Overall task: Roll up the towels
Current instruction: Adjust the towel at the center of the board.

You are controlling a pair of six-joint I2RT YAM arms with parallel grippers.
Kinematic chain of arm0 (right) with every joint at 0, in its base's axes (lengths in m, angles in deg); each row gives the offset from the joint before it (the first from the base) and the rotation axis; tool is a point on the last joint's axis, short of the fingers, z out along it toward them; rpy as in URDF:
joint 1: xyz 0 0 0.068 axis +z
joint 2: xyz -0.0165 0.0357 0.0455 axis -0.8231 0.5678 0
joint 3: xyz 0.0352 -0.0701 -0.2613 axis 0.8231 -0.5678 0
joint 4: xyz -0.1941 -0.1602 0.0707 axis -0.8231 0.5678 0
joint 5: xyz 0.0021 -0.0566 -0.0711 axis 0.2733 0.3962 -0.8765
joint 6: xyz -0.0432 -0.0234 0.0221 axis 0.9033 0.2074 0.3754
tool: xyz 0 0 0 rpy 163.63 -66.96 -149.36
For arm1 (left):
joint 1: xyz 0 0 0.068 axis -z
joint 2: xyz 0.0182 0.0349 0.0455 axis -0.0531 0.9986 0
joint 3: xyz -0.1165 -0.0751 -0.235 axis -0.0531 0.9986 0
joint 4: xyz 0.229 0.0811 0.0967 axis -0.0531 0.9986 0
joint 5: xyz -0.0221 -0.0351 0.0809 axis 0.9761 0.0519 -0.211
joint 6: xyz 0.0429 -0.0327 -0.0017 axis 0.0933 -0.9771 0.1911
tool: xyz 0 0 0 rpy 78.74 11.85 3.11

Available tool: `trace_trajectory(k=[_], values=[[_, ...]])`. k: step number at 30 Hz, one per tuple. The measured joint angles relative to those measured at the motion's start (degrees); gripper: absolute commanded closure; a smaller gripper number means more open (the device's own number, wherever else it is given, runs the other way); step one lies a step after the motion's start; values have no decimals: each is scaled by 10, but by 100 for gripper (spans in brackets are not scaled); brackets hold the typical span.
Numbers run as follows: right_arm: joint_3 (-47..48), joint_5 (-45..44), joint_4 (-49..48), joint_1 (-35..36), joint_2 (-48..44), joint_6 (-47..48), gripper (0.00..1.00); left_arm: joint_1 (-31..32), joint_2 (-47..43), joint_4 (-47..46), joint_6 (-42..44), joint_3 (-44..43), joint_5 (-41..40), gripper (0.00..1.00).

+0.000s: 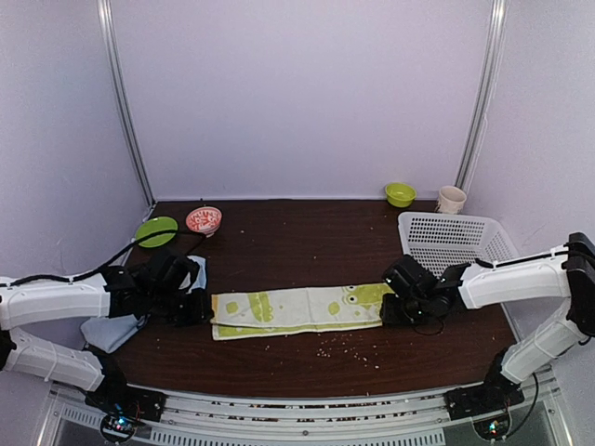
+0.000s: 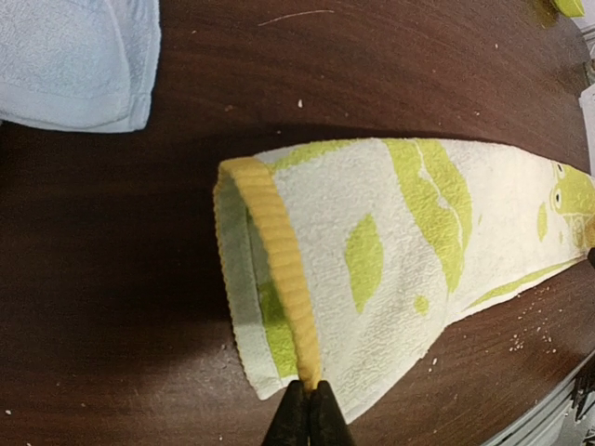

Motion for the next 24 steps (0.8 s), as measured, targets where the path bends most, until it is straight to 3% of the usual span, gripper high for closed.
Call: trace_trajectory(k=[12, 24], values=[[45, 3, 22, 9, -37, 0, 50, -43, -104, 68, -1, 54, -26, 100], [36, 7, 16, 8, -11, -4, 53, -54, -151, 86, -6, 91, -14, 100]])
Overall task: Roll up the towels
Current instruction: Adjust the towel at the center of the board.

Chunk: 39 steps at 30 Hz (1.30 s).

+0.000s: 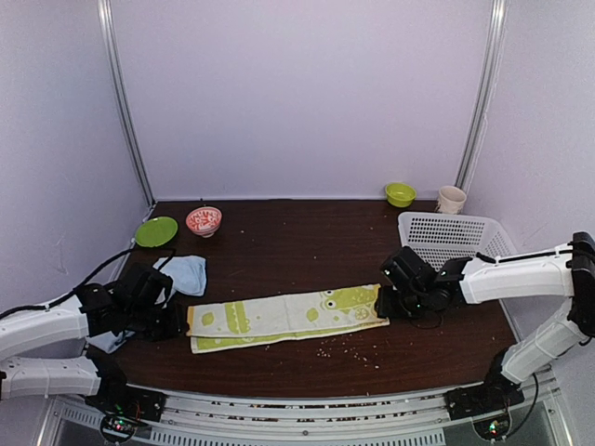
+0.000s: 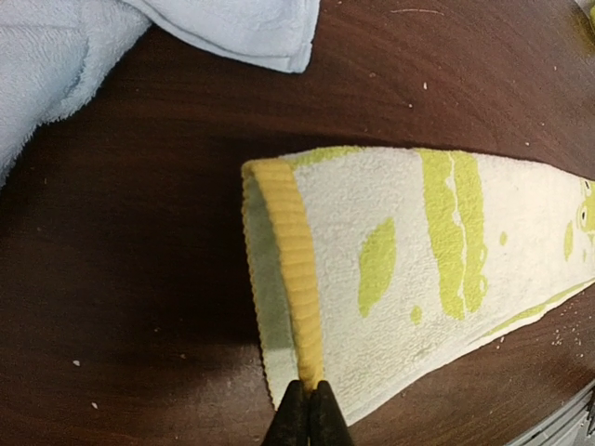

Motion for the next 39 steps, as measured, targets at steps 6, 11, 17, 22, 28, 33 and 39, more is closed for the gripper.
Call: trace_trajectory(k=[6, 11, 17, 22, 28, 33, 39], values=[[-10, 4, -13, -7, 24, -10, 59, 0, 5, -2, 0, 0, 4, 100], [-21, 12, -21, -10, 41, -15, 66, 0, 5, -2, 0, 0, 5, 100], [-22, 22, -34, -10, 54, -17, 76, 0, 6, -2, 0, 0, 5, 100], [-22, 27, -40, -10, 54, -17, 84, 0, 7, -2, 0, 0, 5, 100], [-22, 30, -42, -10, 54, -17, 95, 0, 10, -3, 0, 0, 9, 100], [-22, 29, -42, -10, 51, -17, 100, 0, 11, -3, 0, 0, 10, 100], [-21, 23, -22, -10, 22, -11, 100, 0, 7, -2, 1, 0, 14, 100]])
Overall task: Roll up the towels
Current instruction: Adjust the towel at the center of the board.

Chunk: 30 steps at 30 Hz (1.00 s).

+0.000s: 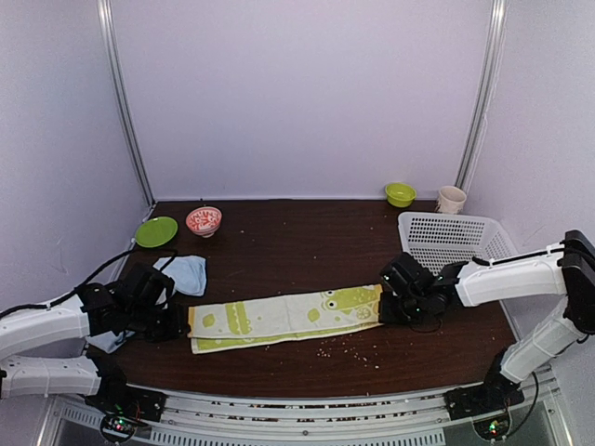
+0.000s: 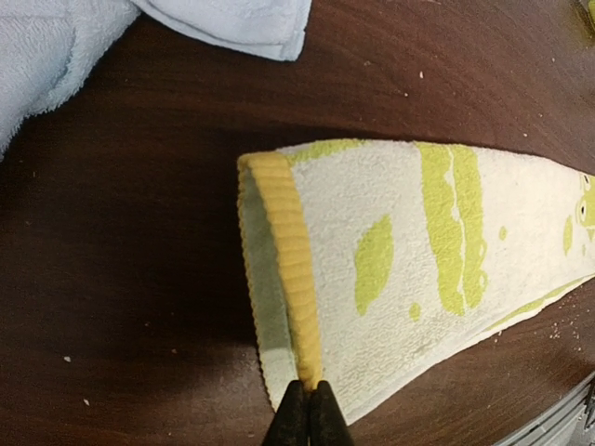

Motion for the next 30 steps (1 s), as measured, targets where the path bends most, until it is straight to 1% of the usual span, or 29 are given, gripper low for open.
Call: trace_trajectory(k=[6, 20, 30], values=[[14, -10, 32, 0, -38, 9, 100, 0, -15, 2, 0, -15, 8, 100], [16, -20, 52, -1, -45, 14, 100, 0, -51, 3, 0, -19, 46, 100], [15, -28, 62, -30, -80, 19, 100, 0, -72, 14, 0, -16, 50, 100]])
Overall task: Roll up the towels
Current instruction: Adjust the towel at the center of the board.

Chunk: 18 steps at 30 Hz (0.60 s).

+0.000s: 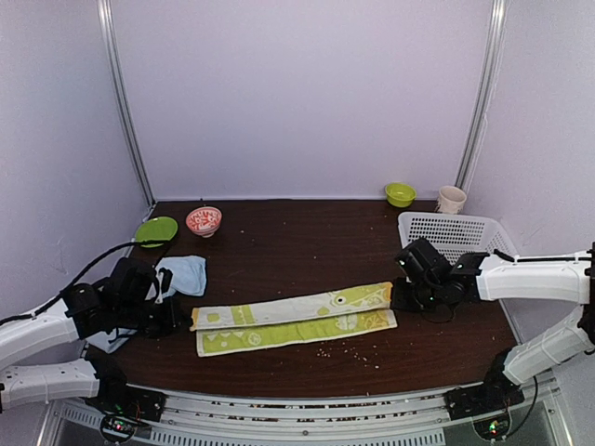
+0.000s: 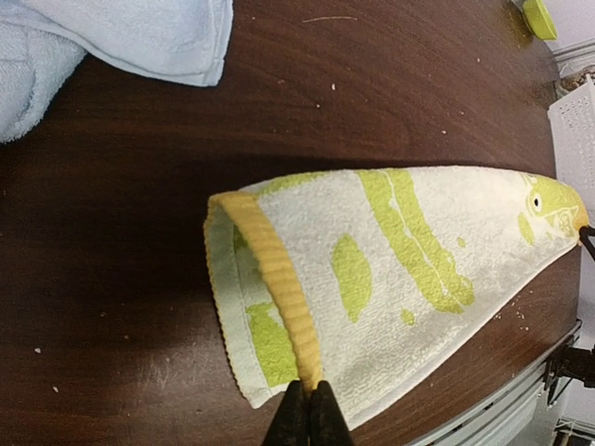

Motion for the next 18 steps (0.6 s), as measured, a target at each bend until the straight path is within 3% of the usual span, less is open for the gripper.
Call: trace_trajectory(k=[18], values=[[-33, 30, -1, 0, 3, 22, 100, 5, 6, -33, -2, 59, 54, 100]])
